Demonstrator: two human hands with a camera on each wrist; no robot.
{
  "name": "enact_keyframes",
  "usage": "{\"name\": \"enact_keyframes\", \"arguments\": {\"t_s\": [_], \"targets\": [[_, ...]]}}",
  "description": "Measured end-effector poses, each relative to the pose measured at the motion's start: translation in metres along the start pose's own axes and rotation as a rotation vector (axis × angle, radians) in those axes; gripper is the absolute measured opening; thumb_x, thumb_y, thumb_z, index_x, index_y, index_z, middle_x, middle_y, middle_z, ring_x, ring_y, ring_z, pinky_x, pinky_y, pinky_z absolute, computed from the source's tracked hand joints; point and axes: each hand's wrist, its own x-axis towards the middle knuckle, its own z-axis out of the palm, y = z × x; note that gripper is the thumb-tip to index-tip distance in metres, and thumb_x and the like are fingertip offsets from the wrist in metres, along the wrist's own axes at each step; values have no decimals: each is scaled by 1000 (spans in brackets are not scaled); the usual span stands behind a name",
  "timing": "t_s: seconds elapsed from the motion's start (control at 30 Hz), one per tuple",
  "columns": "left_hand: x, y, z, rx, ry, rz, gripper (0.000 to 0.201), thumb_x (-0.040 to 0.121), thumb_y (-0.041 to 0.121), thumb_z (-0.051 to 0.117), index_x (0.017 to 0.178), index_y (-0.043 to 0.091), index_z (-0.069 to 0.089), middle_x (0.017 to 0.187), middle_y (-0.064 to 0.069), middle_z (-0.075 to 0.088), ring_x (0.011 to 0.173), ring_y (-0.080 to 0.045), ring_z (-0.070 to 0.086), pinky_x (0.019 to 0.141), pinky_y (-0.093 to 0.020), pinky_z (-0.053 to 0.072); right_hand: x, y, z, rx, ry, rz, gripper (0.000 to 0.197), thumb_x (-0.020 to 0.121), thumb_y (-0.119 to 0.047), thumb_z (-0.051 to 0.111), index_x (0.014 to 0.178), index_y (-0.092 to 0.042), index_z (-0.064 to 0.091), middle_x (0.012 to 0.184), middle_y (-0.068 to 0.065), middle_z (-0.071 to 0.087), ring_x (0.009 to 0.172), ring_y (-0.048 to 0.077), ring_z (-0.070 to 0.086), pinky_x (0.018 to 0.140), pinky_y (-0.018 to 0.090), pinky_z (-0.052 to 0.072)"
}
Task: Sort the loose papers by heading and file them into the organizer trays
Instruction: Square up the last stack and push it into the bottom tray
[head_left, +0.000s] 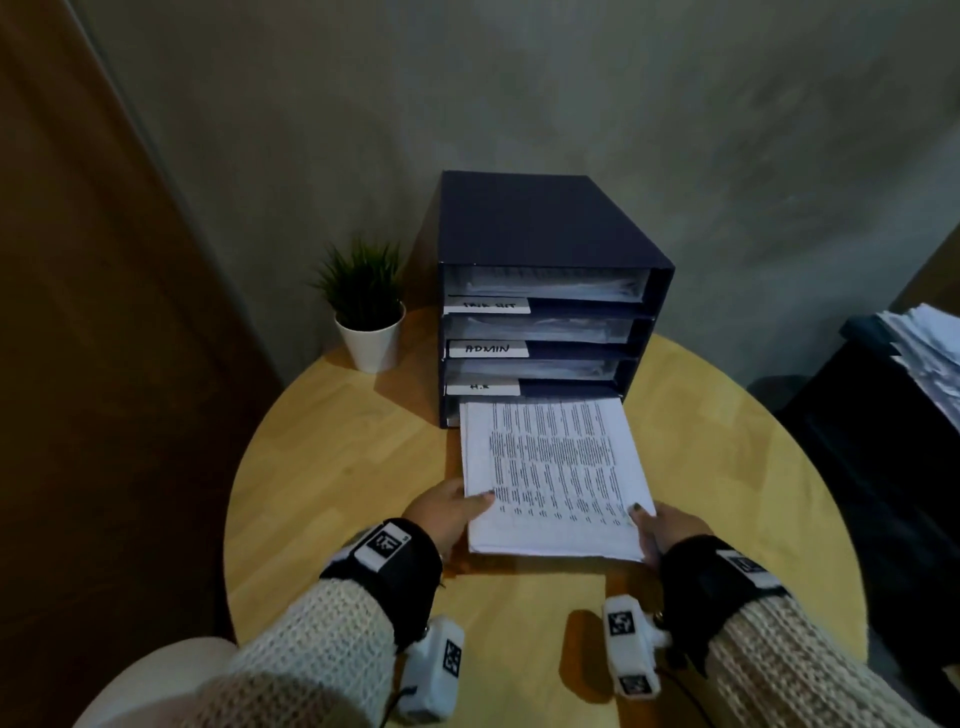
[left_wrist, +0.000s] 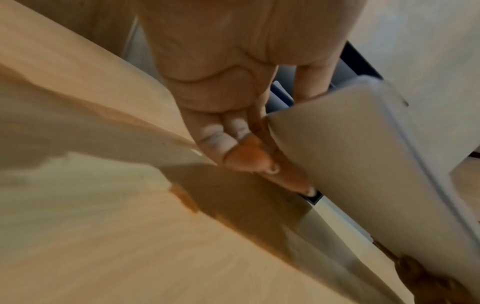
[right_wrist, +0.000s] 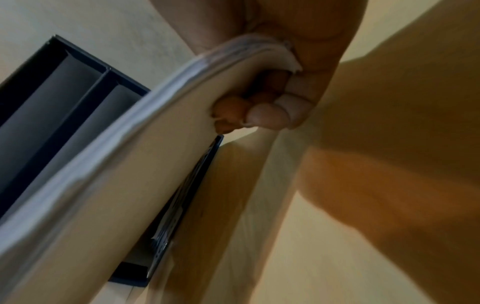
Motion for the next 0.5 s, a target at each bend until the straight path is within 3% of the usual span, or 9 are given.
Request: {"name": "enact_keyframes", "arguments": {"t_s": [0.07, 0.1, 0.13, 0.2, 0.33, 0.43, 0.47, 0.5], "targets": [[6, 2, 0, -17, -43, -45, 27, 97, 25, 50, 122, 17, 49, 89, -17, 67, 48, -24, 61, 48, -26, 45, 13, -10, 4, 87, 14, -8, 38, 99, -36, 43, 122, -9, 57, 75, 4, 60, 72, 21, 54, 72, 22, 39], [10, 4, -1, -9, -38, -71, 26, 98, 25, 47, 123, 17, 46, 86, -17, 65, 41, -23, 58, 41, -22, 43, 17, -17, 5, 161, 15, -8, 39, 99, -34, 44, 124, -8, 57, 74, 4, 61, 68, 21, 53, 71, 23, 40], [18, 5, -2, -11, -19, -90, 27, 99, 26, 44, 125, 17, 44, 86, -19, 64, 39, -23, 56, 39, -20, 41, 21, -23, 5, 210, 10, -13, 38, 100, -33, 43, 127, -9, 55, 83, 7, 65, 69, 21, 52, 70, 24, 39], [36, 9, -5, -24, 20, -122, 31, 101, 25, 39, 130, 13, 42, 84, -21, 62, 39, -21, 51, 40, -20, 38, 30, -34, 8, 257, 26, -14, 38, 100, -35, 42, 129, -14, 52, 113, 12, 65, 81, 22, 51, 77, 23, 36], [69, 20, -6, -119, 137, -113, 28, 101, 17, 39, 127, 10, 45, 53, -12, 63, 29, -17, 48, 46, -22, 39, 49, -54, 9, 396, -13, -31, 38, 93, -28, 56, 126, -10, 54, 116, 15, 62, 99, 30, 60, 86, 30, 44], [80, 34, -4, -189, 181, -83, 29, 100, 12, 43, 128, 6, 48, 60, -15, 61, 26, -15, 49, 43, -24, 46, 59, -60, 0, 374, -90, 9, 48, 90, -16, 63, 135, -7, 49, 133, 15, 55, 119, 32, 55, 99, 35, 45], [91, 35, -5, -220, 190, -64, 29, 99, 11, 44, 127, 6, 49, 61, -14, 62, 28, -15, 52, 42, -24, 49, 66, -60, -1, 439, -112, 10, 47, 90, -10, 62, 135, -6, 49, 134, 17, 55, 116, 33, 57, 96, 37, 48], [92, 41, -4, -249, 190, -65, 30, 98, 9, 46, 128, 5, 48, 64, -12, 63, 34, -16, 57, 44, -24, 51, 70, -62, -3, 533, -131, 6, 44, 91, -2, 58, 134, -3, 49, 132, 19, 55, 108, 33, 59, 86, 36, 54]]}}
